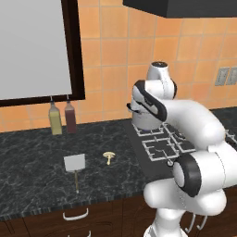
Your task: Put the mushroom and lemon wedge in the pot. Retrieve the spatula and lightly stir the vegetables in the pot.
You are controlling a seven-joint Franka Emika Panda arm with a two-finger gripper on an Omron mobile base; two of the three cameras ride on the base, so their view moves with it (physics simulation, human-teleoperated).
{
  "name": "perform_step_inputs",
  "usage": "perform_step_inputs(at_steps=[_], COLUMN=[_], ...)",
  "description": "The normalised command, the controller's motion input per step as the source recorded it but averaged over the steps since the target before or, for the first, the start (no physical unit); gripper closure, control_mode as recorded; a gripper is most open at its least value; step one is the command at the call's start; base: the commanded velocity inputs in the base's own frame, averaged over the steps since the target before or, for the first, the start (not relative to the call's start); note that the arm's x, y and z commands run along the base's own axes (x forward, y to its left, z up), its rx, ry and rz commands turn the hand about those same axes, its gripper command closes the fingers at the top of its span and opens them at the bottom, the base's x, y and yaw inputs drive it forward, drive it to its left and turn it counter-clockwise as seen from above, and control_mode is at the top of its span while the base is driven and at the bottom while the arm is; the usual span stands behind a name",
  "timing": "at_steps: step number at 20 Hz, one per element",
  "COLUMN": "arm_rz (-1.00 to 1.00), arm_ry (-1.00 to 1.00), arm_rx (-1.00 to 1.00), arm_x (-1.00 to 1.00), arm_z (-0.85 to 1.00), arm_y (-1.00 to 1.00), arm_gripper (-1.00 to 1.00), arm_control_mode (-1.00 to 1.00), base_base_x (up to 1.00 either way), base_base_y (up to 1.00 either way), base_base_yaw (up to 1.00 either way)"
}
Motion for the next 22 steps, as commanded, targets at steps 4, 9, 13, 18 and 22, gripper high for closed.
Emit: perform_step_inputs(at_steps=[4,9,13,18,22], arm_rz=[-0.03,0.14,0.33,0.44,0.37], arm_ry=[0.00,0.00,0.13,0.23,0.29], arm_rx=[0.00,-0.19,-0.17,-0.04,-0.03], arm_x=[-0.74,-0.55,-0.09,0.00,0.04], arm_z=[-0.03,0.00,0.00,0.00,-0.13], arm_y=[0.71,0.92,0.52,0.08,0.46], arm_gripper=[-1.00,-1.00,-1.00,-1.00,-1.00], arm_control_mode=[-1.00,-1.00,-1.00,-1.00,-1.00], base_base_x=[0.00,0.00,0.00,0.00,0.00], base_base_y=[0.00,0.00,0.00,0.00,0.00], base_base_yaw=[0.00,0.00,0.00,0.00,0.00])
